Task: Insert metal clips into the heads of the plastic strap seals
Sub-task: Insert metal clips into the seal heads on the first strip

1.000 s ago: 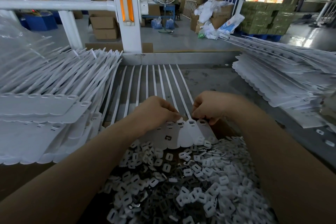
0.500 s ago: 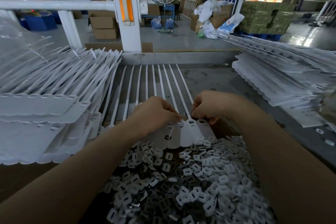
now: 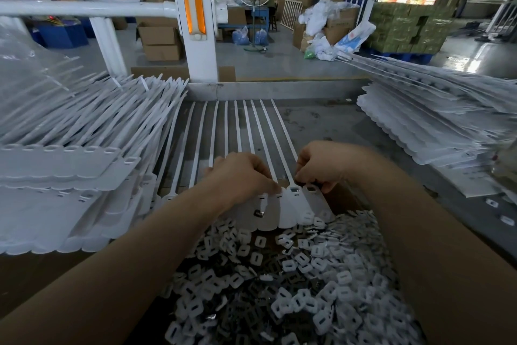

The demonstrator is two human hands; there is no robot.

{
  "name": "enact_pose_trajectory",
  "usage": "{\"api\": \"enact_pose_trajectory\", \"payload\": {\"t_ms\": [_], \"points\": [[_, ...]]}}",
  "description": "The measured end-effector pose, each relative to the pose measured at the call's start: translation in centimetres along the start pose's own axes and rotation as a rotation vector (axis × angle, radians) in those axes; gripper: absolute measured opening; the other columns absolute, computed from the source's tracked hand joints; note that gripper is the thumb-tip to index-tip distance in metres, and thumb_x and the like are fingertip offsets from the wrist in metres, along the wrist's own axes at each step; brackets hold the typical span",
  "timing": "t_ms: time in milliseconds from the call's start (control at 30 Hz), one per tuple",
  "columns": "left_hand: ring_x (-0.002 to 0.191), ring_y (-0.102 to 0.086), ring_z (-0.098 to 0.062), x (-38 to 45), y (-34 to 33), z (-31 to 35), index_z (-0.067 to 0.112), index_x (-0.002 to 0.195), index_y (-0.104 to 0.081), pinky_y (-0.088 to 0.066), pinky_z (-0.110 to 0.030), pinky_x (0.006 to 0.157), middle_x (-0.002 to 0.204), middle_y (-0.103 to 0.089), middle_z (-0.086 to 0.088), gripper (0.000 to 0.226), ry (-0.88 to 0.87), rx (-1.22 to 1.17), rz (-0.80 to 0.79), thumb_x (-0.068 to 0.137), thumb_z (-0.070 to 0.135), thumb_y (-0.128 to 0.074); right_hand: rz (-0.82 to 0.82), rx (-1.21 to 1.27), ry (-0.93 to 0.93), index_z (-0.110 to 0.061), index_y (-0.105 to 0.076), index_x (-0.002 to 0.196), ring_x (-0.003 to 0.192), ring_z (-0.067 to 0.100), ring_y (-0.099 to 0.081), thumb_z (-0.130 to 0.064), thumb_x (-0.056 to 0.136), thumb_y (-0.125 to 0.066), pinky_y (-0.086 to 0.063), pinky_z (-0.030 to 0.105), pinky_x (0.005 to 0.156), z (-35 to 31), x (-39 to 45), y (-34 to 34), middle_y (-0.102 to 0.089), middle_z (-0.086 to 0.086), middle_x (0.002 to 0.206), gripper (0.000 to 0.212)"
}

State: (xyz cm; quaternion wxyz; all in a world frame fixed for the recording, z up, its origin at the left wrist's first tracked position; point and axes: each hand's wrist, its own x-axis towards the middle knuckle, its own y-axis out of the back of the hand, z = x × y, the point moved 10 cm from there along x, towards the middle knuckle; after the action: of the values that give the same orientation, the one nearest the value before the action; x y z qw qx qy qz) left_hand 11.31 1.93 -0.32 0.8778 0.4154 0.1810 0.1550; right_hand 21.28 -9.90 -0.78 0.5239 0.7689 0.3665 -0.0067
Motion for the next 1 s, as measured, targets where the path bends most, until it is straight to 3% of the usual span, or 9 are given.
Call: {"api": "enact_pose_trajectory", "payload": {"t_ms": [233, 300, 367, 467, 567, 733, 833, 1000], "points": [[0.11, -0.055, -0.026, 0.2, -0.3, -0.1, 0.029, 0.076, -0.066, -0.044, -0.05, 0.1, 0.094, -0.062, 0.002, 0.023, 0.02, -0.058, -0.042, 0.071, 0.044, -0.082, 0.001, -0.002, -0.001, -0.01, -0.063, 0.104, 0.076, 0.016, -0.059, -0.014, 0.092, -0.063, -0.048, 0.019, 0.044, 0.0, 0.0, 0.0, -0.06, 0.007, 0.092, 0.013], [0.093, -0.06, -0.02, 0.2, -0.2, -0.2, 0.025, 0.081, -0.068, -0.051, -0.038, 0.083, 0.09, -0.065, 0.0, 0.016, 0.006, -0.166, -0.061, 0.079, 0.038, -0.077, -0.001, -0.003, 0.002, -0.009, -0.063, 0.106, 0.076, 0.016, -0.059, -0.014, 0.092, -0.062, -0.048, 0.018, 0.044, 0.0, 0.0, 0.0, -0.06, 0.007, 0.092, 0.014], [0.073, -0.06, -0.01, 0.2, 0.3, -0.1, 0.021, 0.088, -0.069, -0.044, -0.027, 0.063, 0.086, -0.068, -0.002, 0.01, -0.013, -0.271, -0.051, 0.088, 0.031, -0.07, -0.001, -0.003, 0.001, -0.009, -0.063, 0.105, 0.077, 0.016, -0.059, -0.014, 0.093, -0.062, -0.048, 0.019, 0.045, 0.1, 0.1, 0.0, -0.06, 0.007, 0.093, 0.013], [0.052, -0.056, 0.004, 0.0, 1.5, 1.1, 0.025, 0.088, -0.069, -0.041, -0.02, 0.056, 0.08, -0.068, 0.006, 0.005, -0.147, -0.26, 0.03, 0.091, 0.029, -0.067, -0.002, -0.005, -0.002, -0.011, -0.062, 0.101, 0.076, 0.016, -0.059, -0.014, 0.092, -0.062, -0.048, 0.019, 0.045, 0.1, 0.1, 0.0, -0.06, 0.006, 0.091, 0.009], [0.064, -0.06, 0.004, -1.0, 1.9, 3.6, 0.036, 0.088, -0.071, -0.045, -0.015, 0.059, 0.085, -0.069, 0.014, 0.005, -0.344, -0.187, 0.062, 0.089, 0.032, -0.069, -0.003, -0.007, 0.0, -0.012, -0.061, 0.096, 0.075, 0.016, -0.059, -0.014, 0.092, -0.063, -0.049, 0.019, 0.045, 0.2, 0.2, 0.0, -0.06, 0.006, 0.089, 0.005], [0.072, -0.055, 0.008, -3.9, -0.5, 7.6, 0.045, 0.084, -0.074, -0.039, -0.004, 0.059, 0.074, -0.063, 0.025, 0.016, -0.646, -0.084, -0.081, 0.081, 0.029, -0.078, -0.012, -0.004, 0.024, -0.009, -0.064, 0.091, 0.068, 0.015, -0.06, -0.011, 0.089, -0.064, -0.048, 0.019, 0.041, -0.2, 0.1, -0.1, -0.062, 0.006, 0.083, 0.003], [0.077, -0.054, 0.011, -5.0, -1.6, 8.4, 0.034, 0.09, -0.078, -0.038, -0.003, 0.065, 0.071, -0.056, 0.03, 0.012, -0.743, -0.021, -0.124, 0.08, 0.029, -0.079, -0.026, 0.001, 0.037, -0.006, -0.067, 0.093, 0.065, 0.015, -0.06, -0.01, 0.088, -0.065, -0.048, 0.019, 0.043, -0.3, 0.1, -0.2, -0.065, 0.007, 0.08, 0.007], [0.08, -0.056, 0.004, -5.1, -2.0, 7.9, 0.038, 0.089, -0.076, -0.042, -0.009, 0.066, 0.079, -0.061, 0.027, 0.016, -0.74, 0.031, -0.171, 0.075, 0.041, -0.081, -0.017, 0.001, 0.03, -0.007, -0.066, 0.1, 0.068, 0.015, -0.062, -0.012, 0.091, -0.062, -0.048, 0.019, 0.043, -0.1, 0.3, 0.0, -0.063, 0.007, 0.082, 0.011]]}}
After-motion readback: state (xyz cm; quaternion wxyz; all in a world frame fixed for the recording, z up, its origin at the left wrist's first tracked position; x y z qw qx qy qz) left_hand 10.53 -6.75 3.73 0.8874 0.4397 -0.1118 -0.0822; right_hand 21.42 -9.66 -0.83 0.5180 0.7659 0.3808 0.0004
